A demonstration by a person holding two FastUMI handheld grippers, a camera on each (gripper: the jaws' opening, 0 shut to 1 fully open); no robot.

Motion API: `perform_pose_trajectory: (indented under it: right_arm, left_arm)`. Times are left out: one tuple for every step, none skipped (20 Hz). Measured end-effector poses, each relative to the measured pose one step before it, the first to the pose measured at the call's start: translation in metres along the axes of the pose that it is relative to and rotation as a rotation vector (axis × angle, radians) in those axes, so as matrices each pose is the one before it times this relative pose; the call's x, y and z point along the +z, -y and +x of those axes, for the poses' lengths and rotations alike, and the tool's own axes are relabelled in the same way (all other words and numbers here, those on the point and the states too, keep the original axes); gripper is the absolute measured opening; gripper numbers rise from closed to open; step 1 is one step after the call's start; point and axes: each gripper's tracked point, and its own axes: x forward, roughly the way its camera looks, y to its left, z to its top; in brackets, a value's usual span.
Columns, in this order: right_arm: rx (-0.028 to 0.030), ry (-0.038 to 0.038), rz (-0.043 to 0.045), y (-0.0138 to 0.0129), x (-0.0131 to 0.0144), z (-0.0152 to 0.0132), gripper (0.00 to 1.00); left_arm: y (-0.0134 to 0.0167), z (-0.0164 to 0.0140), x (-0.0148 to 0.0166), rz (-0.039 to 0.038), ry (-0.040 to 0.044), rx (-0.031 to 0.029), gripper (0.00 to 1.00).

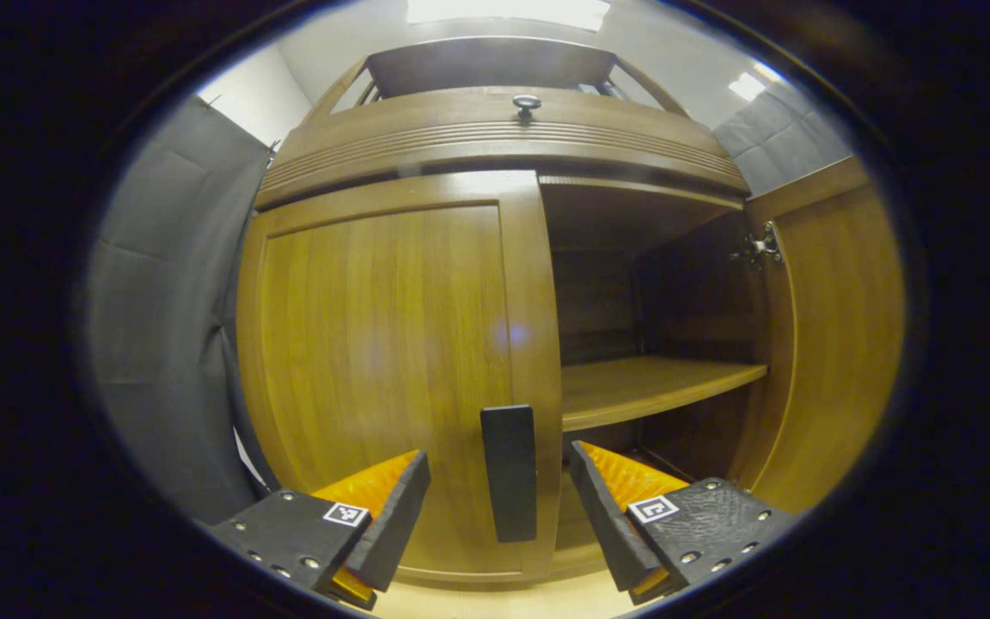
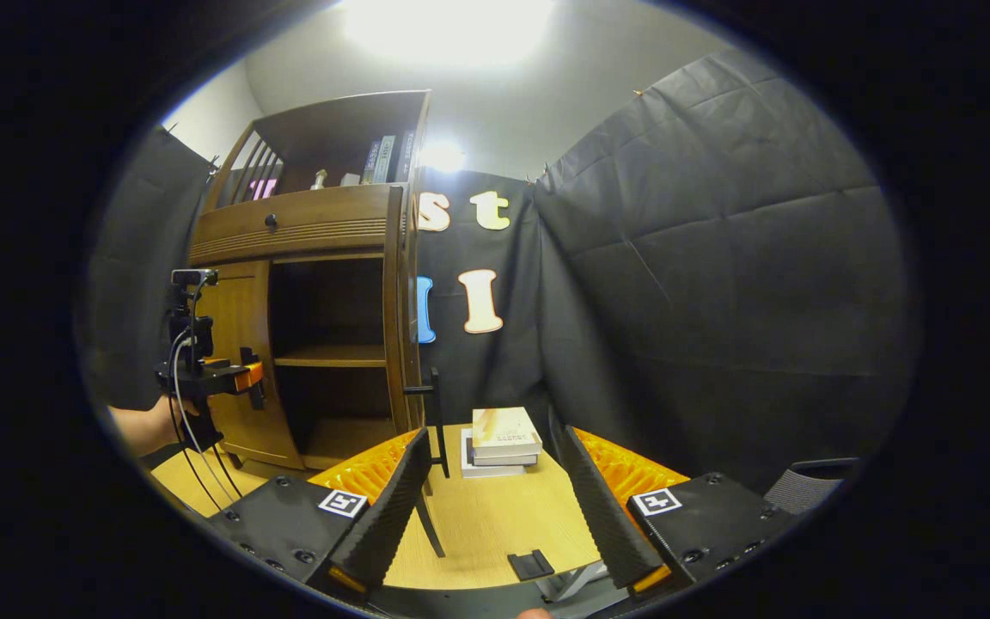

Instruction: Open the right door of the double-door shoe cabinet with the right hand, and open the left door with the left hand.

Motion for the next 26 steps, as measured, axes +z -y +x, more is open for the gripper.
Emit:
perform_pose_trajectory:
  right_arm:
    - [-0.00341, -0.00218, 0.00136, 0.00056, 0.00001, 0.00062, 0.96]
    - [-0.00298, -0.00155, -0.00004, 0.00083, -0.0002, -0.00035, 0.92]
    - [-0.00048, 0.00047, 0.00001, 0.00098, -0.00016, -0.0013, 0.92]
    - [0.00035, -0.00024, -0.00049, -0.00001, 0.00003, -0.00017, 0.92]
    - [0.00048, -0.00092, -0.00148, 0.00162, -0.00302, -0.00129, 0.96]
    - [0.00239, -0.00231, -0.00158, 0.00009, -0.00083, 0.00052, 0.96]
    - [0.00475, -0.00215, 0.00013, -0.00011, -0.00084, 0.0013, 0.96]
    - [0.00552, -0.00143, 0.00085, -0.00011, 0.0, 0.0011, 0.96]
    - [0.00526, 0.00078, 0.00115, 0.00054, -0.00082, 0.00212, 0.96]
    - [0.0072, 0.00078, 0.00194, -0.00065, 0.00082, 0.00242, 0.96]
    - [0.00752, 0.00257, 0.00041, 0.00033, 0.00076, 0.00306, 0.92]
    - [0.00552, 0.00274, -0.00162, 0.00088, 0.00044, 0.00121, 0.92]
    - [0.00563, 0.00267, -0.00422, 0.00119, -0.00131, 0.00117, 0.96]
    - [0.00402, 0.00165, -0.00655, 0.00144, -0.00052, 0.00147, 0.96]
    - [0.00577, -0.00241, -0.00411, 0.00225, -0.00235, 0.00235, 0.92]
    - [0.01002, -0.00485, 0.0024, 0.00108, -0.00223, 0.00228, 0.92]
    - [0.01205, -0.00379, 0.00634, 0.00057, -0.00137, 0.00263, 0.92]
    - [0.01145, -0.00142, 0.00531, 0.0004, -0.00083, 0.0027, 0.96]
    - [0.0097, -0.00038, 0.00264, 0.00086, -0.0012, 0.00386, 0.96]
    - [0.01128, -0.0013, 0.00064, 0.00085, -0.00063, 0.0028, 0.96]
    - [0.0111, -0.00179, 0.00015, -0.00034, -0.0019, 0.0029, 0.96]
    - [0.01287, -0.00221, 0.0023, 0.00015, -0.00085, 0.00185, 0.96]
    - [0.01372, -0.00416, 0.00356, -0.0004, -0.00175, 0.00109, 0.96]
    - [0.01379, -0.00208, 0.00309, -0.00069, -0.0008, 0.00046, 0.96]
    - [0.01317, -0.00024, -0.00053, -0.00056, -0.00066, 0.00122, 0.96]
    - [0.00849, -0.00066, -0.00591, -0.00105, -0.00085, 0.00143, 0.96]
  left_arm:
    - [0.00099, 0.00184, -0.00169, -0.00259, -0.00411, -0.00346, 0.87]
    - [-0.0037, -0.002, 0.00169, -0.00273, -0.00139, 0.01043, 0.78]
    - [0.00375, 0.00564, -0.00481, -0.0023, -0.00632, 0.00517, 0.68]
    - [0.00276, 0.00023, -0.00197, -0.00741, -0.00864, -0.00456, 0.59]
    - [-0.00043, 0.0026, -0.00326, -0.00267, -0.0128, -0.00488, 0.49]
    - [0.0043, 0.00306, -0.00355, -0.01645, -0.00485, -0.02012, 0.43]
    - [0.00296, 0.00255, 0.00135, -0.00248, 0.00121, 0.00847, 0.37]
    - [-0.00053, 0.00054, 0.00129, 0.01231, -0.00799, 0.00336, 0.31]
    - [-0.00202, -0.00337, -0.0019, 0.00319, -0.00574, 0.00223, 0.27]
    - [-0.00066, 0.00007, -0.00048, 0.00044, -0.00527, -0.00254, 0.24]
    - [0.00103, -0.00134, -0.00032, -0.00721, -0.00126, -0.00237, 0.22]
    - [0.00058, -0.00097, 0.00261, 0.00154, -0.00182, -0.00106, 0.19]
    - [-0.00061, -0.00114, -0.0011, 0.00229, -0.00183, 0.00229, 0.17]
    - [-0.00132, -0.00206, 0.00082, 0.01098, -0.00578, 0.00714, 0.19]
    - [-0.00039, -0.00344, -0.002, 0.00783, -0.01443, 0.01054, 0.21]
    - [-0.0018, -0.00535, 0.00097, 0.00234, 0.00241, 0.01027, 0.23]
    - [-0.00094, -0.00591, -0.00151, -0.00222, -0.00335, 0.01173, 0.23]
    - [-0.00208, -0.00576, 0.00019, -0.00421, 0.00153, 0.01026, 0.23]
    - [-0.00151, -0.00676, -0.00154, -0.00358, -0.00057, 0.00852, 0.23]
    - [-0.00239, -0.00706, 0.00084, -0.00147, 0.00272, 0.00844, 0.23]
    - [-0.00286, -0.00823, -0.00112, 0.00253, 0.00141, 0.00821, 0.23]
    - [-0.00263, -0.00594, 0.00135, 0.00312, 0.00181, 0.0093, 0.23]
    - [-0.00261, -0.00613, 0.00175, 0.00435, 0.00214, 0.00933, 0.23]
    - [-0.00348, -0.00717, 0.00106, 0.00312, -0.00077, 0.00892, 0.23]
    - [-0.00358, -0.00868, -0.00244, -0.00013, 0.00123, 0.00793, 0.2]
    - [-0.00423, -0.00805, -0.00042, 0.00344, 0.00137, 0.00757, 0.2]
